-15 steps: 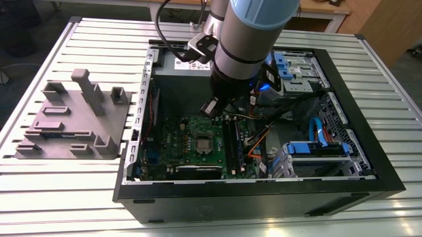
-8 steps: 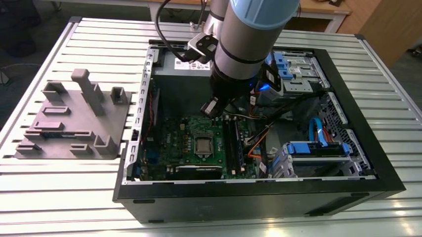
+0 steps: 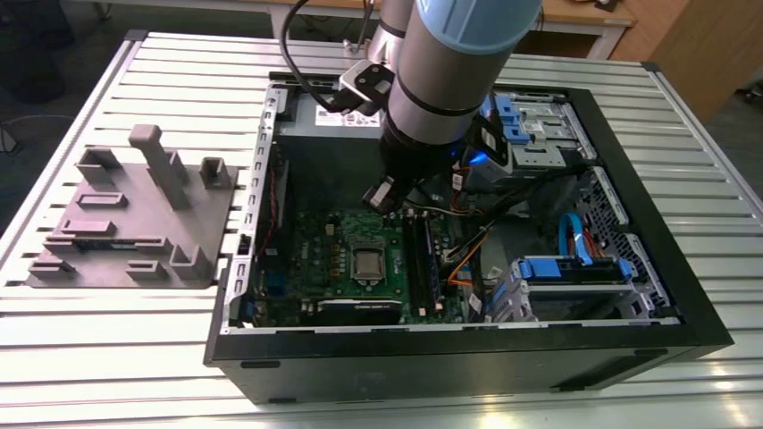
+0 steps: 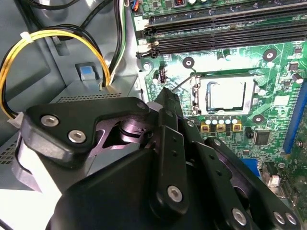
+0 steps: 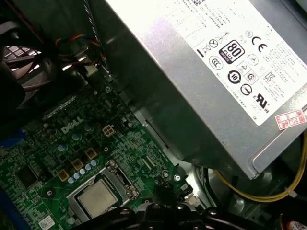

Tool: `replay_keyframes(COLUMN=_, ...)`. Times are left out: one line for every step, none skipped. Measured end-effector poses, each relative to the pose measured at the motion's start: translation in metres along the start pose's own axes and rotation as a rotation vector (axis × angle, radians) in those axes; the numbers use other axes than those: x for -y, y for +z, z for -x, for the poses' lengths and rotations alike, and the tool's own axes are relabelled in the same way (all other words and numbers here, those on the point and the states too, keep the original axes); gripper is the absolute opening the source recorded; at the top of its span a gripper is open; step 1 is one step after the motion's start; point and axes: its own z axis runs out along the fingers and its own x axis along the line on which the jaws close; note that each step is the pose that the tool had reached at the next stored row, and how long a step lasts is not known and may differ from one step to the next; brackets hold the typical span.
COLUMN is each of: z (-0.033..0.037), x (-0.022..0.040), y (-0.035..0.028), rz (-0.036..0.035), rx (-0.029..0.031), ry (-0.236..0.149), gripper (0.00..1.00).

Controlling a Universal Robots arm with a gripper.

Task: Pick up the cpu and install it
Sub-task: 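Close the cpu cover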

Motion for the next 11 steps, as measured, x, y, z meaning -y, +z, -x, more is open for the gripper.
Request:
replay_keyframes(z=-0.0008, x=0.0007, y=-0.0002, rz=-0.0002, rx=-0.0003, ry=0.000, gripper=0.10)
replay_keyframes(z=-0.0017, x=0.0014, y=-0.0004, rz=-0.0005, rx=-0.0006, ry=0.000, gripper=0.10)
replay_keyframes(z=-0.0023, x=0.0018, y=-0.0005, rz=-0.0010, rx=-0.0011, ry=0.000, gripper=0.10)
replay_keyframes(z=-0.0030, x=0.0023, y=-0.0007, rz=-0.0013, rx=-0.0017, ry=0.000, gripper=0.10)
replay_keyframes(z=-0.0039, x=0.0027, y=-0.0009, rz=-0.0017, rx=-0.0023, ry=-0.001, gripper=0.10)
replay_keyframes(z=-0.0048, x=0.0030, y=-0.0010, rz=-0.0020, rx=-0.0027, ry=-0.001, gripper=0.10)
replay_keyframes(z=-0.0054, x=0.0034, y=-0.0011, rz=-0.0026, rx=-0.0035, ry=-0.001, gripper=0.10)
replay_keyframes(z=-0.0056, x=0.0035, y=-0.0011, rz=-0.0033, rx=-0.0043, ry=-0.001, gripper=0.10)
replay_keyframes(z=-0.0056, x=0.0035, y=-0.0011, rz=-0.0034, rx=-0.0046, ry=-0.001, gripper=0.10)
replay_keyframes(z=-0.0056, x=0.0035, y=-0.0011, rz=-0.0035, rx=-0.0046, ry=-0.001, gripper=0.10)
replay_keyframes(z=-0.0057, x=0.0035, y=-0.0012, rz=-0.0035, rx=-0.0048, ry=-0.001, gripper=0.10)
